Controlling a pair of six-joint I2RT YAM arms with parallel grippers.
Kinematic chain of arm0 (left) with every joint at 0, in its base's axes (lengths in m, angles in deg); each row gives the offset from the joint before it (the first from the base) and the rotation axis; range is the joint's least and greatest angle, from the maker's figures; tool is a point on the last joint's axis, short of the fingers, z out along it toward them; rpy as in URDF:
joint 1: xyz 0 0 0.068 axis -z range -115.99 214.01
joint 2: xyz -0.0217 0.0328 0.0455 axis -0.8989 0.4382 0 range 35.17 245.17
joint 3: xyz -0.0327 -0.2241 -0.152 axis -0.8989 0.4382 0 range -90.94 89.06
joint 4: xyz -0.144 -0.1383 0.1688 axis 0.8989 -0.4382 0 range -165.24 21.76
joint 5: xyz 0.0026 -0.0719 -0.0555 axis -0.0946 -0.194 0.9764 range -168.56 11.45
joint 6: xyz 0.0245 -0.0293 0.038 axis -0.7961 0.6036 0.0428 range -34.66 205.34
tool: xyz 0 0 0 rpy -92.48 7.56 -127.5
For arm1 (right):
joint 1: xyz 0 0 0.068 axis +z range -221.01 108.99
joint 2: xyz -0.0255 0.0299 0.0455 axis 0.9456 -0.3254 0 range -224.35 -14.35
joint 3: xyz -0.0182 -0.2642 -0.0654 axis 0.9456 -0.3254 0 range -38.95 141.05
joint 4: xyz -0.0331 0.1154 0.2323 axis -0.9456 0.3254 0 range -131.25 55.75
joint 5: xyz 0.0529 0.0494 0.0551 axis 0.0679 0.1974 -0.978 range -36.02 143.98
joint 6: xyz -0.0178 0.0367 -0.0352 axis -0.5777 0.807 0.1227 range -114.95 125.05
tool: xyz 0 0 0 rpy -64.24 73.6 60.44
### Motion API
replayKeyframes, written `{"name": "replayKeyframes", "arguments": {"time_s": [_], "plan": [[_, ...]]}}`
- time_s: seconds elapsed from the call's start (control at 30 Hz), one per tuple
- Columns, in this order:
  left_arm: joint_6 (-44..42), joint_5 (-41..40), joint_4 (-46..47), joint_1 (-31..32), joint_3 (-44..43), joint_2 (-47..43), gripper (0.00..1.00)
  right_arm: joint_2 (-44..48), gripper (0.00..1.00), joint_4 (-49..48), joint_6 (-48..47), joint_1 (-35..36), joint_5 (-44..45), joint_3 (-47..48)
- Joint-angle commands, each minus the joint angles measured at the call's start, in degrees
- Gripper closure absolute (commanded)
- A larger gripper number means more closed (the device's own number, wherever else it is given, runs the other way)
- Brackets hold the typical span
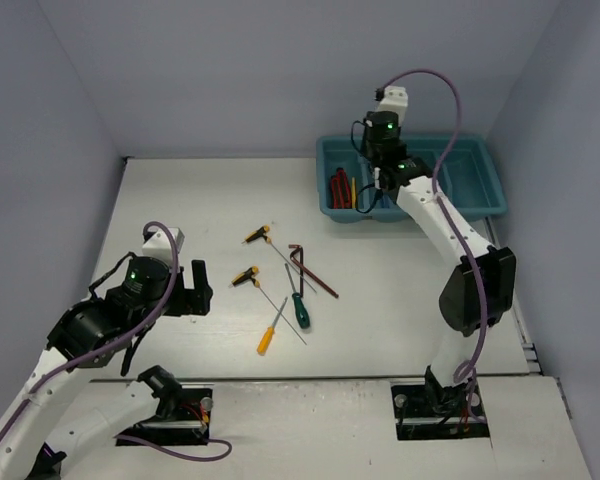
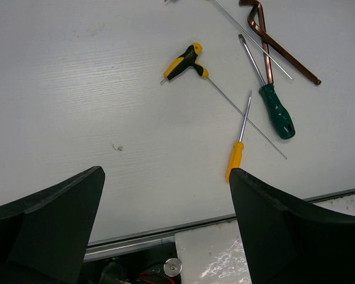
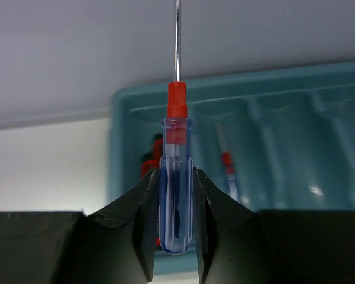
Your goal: Sort the tools into containers
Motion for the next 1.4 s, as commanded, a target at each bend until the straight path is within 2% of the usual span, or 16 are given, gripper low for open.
{"name": "replayKeyframes", "arguments": {"time_s": [0.0, 0.13, 0.3, 0.43, 0.47, 0.53, 0.67, 0.83, 0.97, 1.07, 1.23, 1.37], "plan": [[1.1, -3.0, 3.3, -0.4, -2.1, 2.6, 0.16, -4.5, 0.99, -0.4, -3.7, -4.6, -8.4, -1.7], [1.0, -3.7, 4.6, -0.4, -1.8, 4.0, 0.15, -10.6, 0.94, -0.3, -4.0, -8.0, -10.9, -0.2], [0.5, -4.2, 4.8, -0.3, -1.3, 4.7, 0.15, -15.6, 0.79, -0.3, -2.6, -10.1, -11.8, 0.6], [-0.3, -3.2, 5.2, -0.4, -0.9, 4.6, 0.15, -16.6, 0.56, -0.4, -1.2, -10.7, -10.1, 0.8], [-0.9, -2.6, 5.2, -0.4, -0.7, 4.5, 0.14, -16.0, 0.47, -0.4, -0.8, -10.6, -9.6, 0.9], [-2.5, -1.5, 5.3, -0.3, -0.1, 4.4, 0.12, -14.0, 0.43, -0.4, -0.1, -10.4, -8.6, 0.5], [-4.9, 4.2, 6.1, -0.3, 0.8, 4.6, 0.11, -8.3, 0.40, -0.3, -0.1, -8.4, -6.8, -1.7], [-6.6, 12.2, 8.8, -0.3, 2.1, 7.0, 0.11, 4.8, 0.40, -0.3, -0.4, -4.4, -5.0, -9.0], [-5.7, 19.0, 9.7, -0.2, 3.3, 14.0, 0.11, 15.3, 0.40, -0.3, 0.9, -1.3, -4.4, -17.0], [-4.0, 20.7, 10.1, 1.2, 4.2, 18.8, 0.11, 24.5, 0.39, -0.1, 3.0, -0.3, -4.6, -23.9], [-1.4, 18.7, 14.5, 6.1, 7.2, 25.3, 0.11, 38.9, 0.37, 0.6, 8.4, 0.5, -4.2, -33.3], [1.5, 18.5, 18.9, 9.4, 10.1, 32.0, 0.13, 44.8, 0.36, 3.7, 10.7, 0.8, -3.7, -38.0]]}}
